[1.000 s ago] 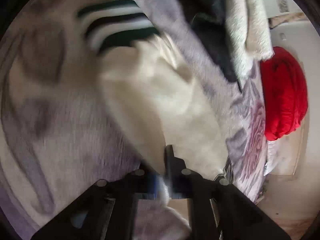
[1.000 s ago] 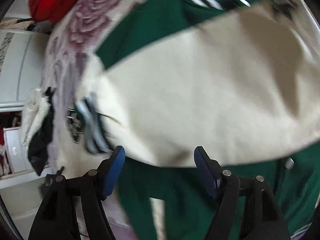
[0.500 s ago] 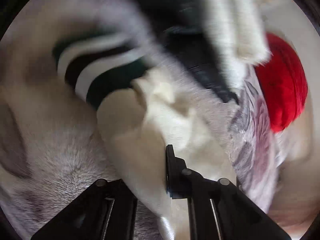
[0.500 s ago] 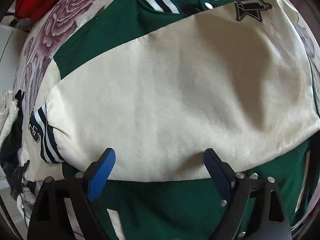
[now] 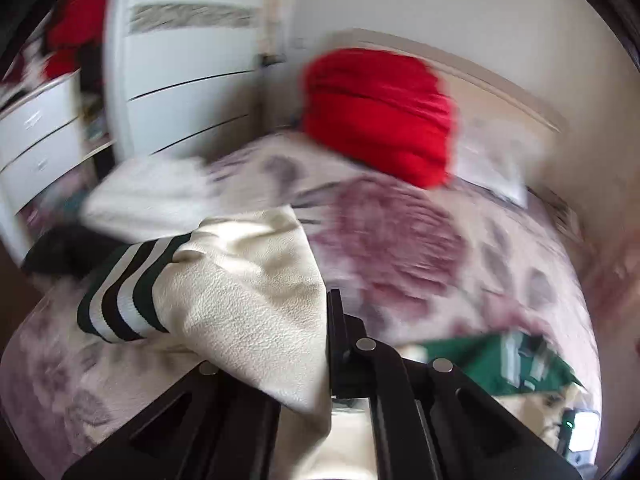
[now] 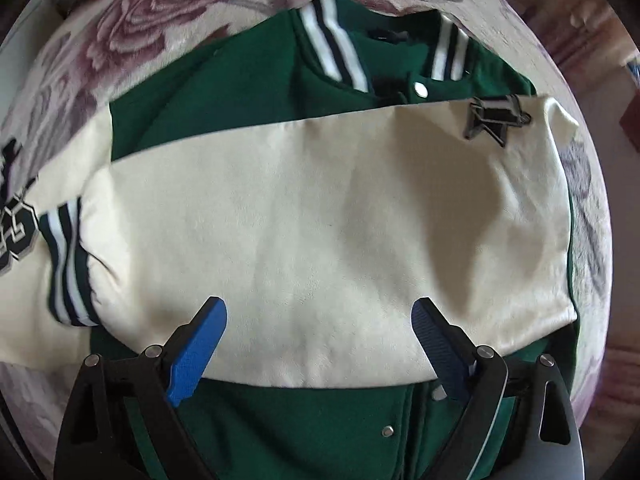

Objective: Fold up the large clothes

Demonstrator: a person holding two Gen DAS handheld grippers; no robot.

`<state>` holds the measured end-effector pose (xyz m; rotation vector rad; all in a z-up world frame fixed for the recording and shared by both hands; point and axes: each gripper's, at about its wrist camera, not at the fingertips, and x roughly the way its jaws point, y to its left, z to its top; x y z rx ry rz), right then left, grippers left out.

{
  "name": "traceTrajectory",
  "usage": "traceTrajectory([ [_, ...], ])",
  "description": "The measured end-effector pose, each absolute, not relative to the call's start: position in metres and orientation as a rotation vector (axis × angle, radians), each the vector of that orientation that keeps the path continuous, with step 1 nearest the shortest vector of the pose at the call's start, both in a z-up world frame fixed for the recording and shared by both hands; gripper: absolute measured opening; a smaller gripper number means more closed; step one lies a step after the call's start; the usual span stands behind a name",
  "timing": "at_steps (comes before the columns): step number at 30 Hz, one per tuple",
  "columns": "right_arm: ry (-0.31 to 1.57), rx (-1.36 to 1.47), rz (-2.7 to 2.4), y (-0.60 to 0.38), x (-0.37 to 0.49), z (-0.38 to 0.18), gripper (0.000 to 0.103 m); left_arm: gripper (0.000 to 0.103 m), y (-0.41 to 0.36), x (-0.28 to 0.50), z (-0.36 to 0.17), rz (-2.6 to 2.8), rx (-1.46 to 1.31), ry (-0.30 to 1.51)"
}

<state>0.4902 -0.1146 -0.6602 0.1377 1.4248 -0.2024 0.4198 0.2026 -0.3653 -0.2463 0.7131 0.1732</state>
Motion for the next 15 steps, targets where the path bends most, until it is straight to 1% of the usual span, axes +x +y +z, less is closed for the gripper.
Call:
traceTrajectory([
  [3,1.409,0.232,-0.227,-0.159,0.469,-0.645,0.095,0.0,0.117,0.428,-0.354,0.029,-0.203,0.733],
  [7,1.417,0.356,-0.281,-0.238,0.428,-0.633,0.095,0.0,-0.015,0.444,-0.367,-0.187,-0.172,0.825],
  [11,1.433,0.438,-0.381,-0.33,0.374,-0.636,0.095,0.001,-0.147,0.447,-0.419,-0.369,-0.13,0.98],
  [13,1.446,0.474,-0.436,-0.381,0.339,-0.642,0.095,0.002,-0.199,0.446,-0.453,-0.427,-0.09,1.088],
  [15,1.459,0.503,-0.472,-0.411,0.318,-0.652,0.095,0.005,-0.244,0.447,-0.495,-0.488,-0.032,1.227],
])
